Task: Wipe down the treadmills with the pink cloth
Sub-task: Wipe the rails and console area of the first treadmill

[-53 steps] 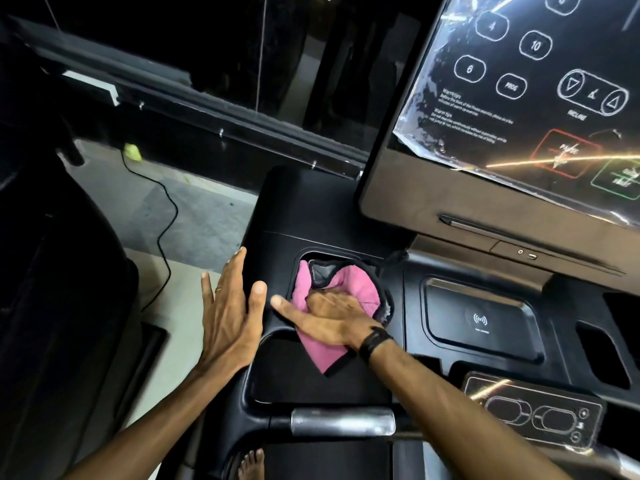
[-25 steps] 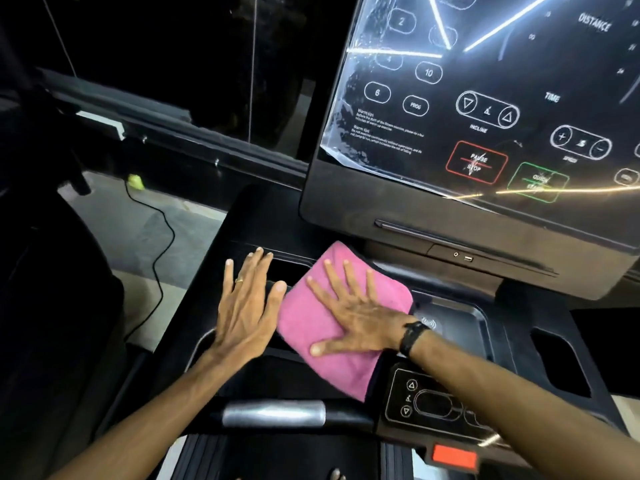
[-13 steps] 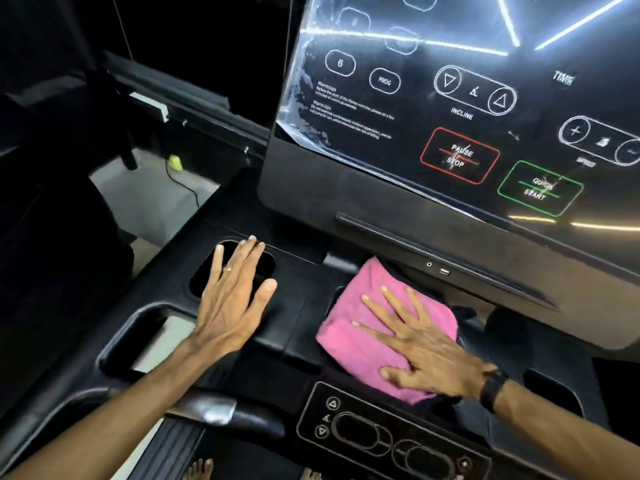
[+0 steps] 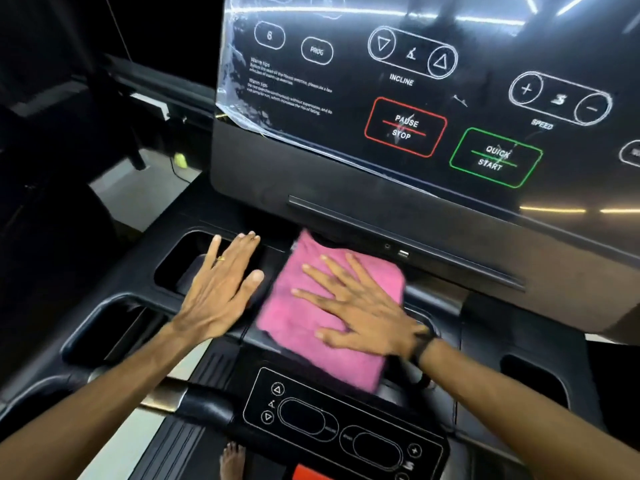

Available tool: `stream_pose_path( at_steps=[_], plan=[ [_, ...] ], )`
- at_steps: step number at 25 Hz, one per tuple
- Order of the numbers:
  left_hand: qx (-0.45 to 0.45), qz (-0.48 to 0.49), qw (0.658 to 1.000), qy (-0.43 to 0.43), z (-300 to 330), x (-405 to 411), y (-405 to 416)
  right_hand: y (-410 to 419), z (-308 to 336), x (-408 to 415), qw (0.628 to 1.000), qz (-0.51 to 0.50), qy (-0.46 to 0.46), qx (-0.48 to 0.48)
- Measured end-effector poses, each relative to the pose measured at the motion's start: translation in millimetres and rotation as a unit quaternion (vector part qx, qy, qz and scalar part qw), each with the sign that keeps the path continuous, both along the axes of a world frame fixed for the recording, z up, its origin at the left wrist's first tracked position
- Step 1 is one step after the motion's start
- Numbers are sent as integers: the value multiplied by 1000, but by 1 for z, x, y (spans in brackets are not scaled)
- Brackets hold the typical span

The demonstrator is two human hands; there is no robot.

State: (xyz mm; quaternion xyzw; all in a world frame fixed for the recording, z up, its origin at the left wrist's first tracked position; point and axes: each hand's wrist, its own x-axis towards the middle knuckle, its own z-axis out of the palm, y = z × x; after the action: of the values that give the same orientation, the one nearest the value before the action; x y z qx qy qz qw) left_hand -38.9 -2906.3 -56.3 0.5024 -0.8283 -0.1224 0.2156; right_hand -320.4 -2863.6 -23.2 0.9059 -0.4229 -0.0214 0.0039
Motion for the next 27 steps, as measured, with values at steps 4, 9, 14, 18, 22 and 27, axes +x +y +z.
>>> stream_pose_path(
  at_steps=[4, 9, 14, 18, 22, 27],
  plan=[
    [-21, -33, 998, -43, 3, -2, 0, 41, 9, -73, 1000, -1, 21, 23],
    [-3, -64, 998, -22, 1, -1, -2, -17, -4, 34, 999, 18, 18, 18],
    [-11, -81, 997, -13, 0, 3, -1, 3, 2, 11, 999, -19, 3, 29],
    [-23, -84, 996, -13, 2, 0, -1, 52, 10, -61, 997, -45, 10, 55],
    [-31, -79, 996, -9, 4, 0, 1, 20, 7, -2, 994, -54, -25, 97],
    [-37, -85, 996, -22, 5, 2, 1, 21, 1, 27, 991, 0, -104, 90]
  ],
)
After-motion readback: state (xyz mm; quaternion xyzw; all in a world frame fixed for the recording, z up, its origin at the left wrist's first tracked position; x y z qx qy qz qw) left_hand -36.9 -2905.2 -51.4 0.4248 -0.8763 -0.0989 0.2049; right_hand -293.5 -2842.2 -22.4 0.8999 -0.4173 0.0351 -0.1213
